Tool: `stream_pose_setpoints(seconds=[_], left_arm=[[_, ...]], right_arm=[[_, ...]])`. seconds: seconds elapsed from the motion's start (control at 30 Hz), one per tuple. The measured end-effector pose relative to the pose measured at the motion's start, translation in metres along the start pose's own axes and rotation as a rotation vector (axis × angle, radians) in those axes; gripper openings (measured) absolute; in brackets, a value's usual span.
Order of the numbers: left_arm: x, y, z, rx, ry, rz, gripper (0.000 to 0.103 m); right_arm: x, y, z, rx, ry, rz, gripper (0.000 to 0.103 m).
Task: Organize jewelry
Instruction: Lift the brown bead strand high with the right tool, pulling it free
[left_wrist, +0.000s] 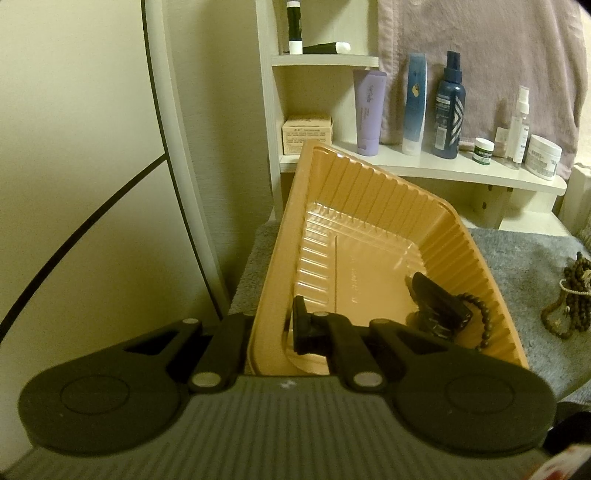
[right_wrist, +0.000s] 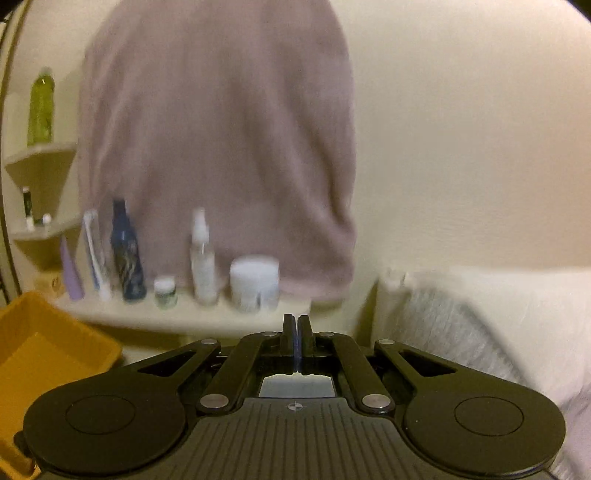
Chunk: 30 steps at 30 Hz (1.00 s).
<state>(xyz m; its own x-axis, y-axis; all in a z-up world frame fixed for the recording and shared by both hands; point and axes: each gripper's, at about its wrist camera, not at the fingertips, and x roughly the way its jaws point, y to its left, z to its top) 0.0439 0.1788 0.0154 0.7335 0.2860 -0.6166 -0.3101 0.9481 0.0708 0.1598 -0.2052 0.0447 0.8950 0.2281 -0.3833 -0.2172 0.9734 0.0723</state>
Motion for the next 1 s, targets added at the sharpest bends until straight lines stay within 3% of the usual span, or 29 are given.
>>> stream_pose_setpoints(seconds=[0.23,0.53,0.57,0.67,0.7,0.87,0.93,0.97,1.0], left_arm=[[-0.001,0.001,0.001,0.0,0.002,-0.005,0.005],[-0.001,0.001,0.001,0.0,0.002,-0.004,0.005],[0.0,0.001,0.001,0.001,0.002,-0.005,0.005],[-0.001,0.001,0.001,0.001,0.002,-0.003,0.005],[-0.001,0.001,0.001,0.002,0.002,-0.003,0.005],[-0.001,0.002,0.0,0.002,0.002,-0.003,0.005],[-0.001,0.002,0.0,0.001,0.002,-0.003,0.005],[-0.001,0.002,0.0,0.001,0.002,-0.003,0.005],[-0.001,0.002,0.0,0.001,0.002,-0.004,0.005]], right_arm=[[0.04,-0.003,-0.061,0.02,0.201,-0.004,0.001],[0.065,-0.01,-0.088,-0.004,0.292,-0.015,0.007],[0.066,-0.012,-0.089,-0.002,0.292,-0.016,0.011],[0.068,-0.015,-0.09,0.015,0.306,-0.002,0.044],[0.07,-0.015,-0.091,0.016,0.307,0.003,0.045],[0.075,-0.011,-0.094,-0.018,0.309,0.005,0.044],[0.077,-0.009,-0.094,-0.042,0.309,0.019,0.032],[0.079,-0.008,-0.093,-0.052,0.313,0.021,0.014],[0.08,-0.008,-0.093,-0.061,0.321,0.017,0.007]])
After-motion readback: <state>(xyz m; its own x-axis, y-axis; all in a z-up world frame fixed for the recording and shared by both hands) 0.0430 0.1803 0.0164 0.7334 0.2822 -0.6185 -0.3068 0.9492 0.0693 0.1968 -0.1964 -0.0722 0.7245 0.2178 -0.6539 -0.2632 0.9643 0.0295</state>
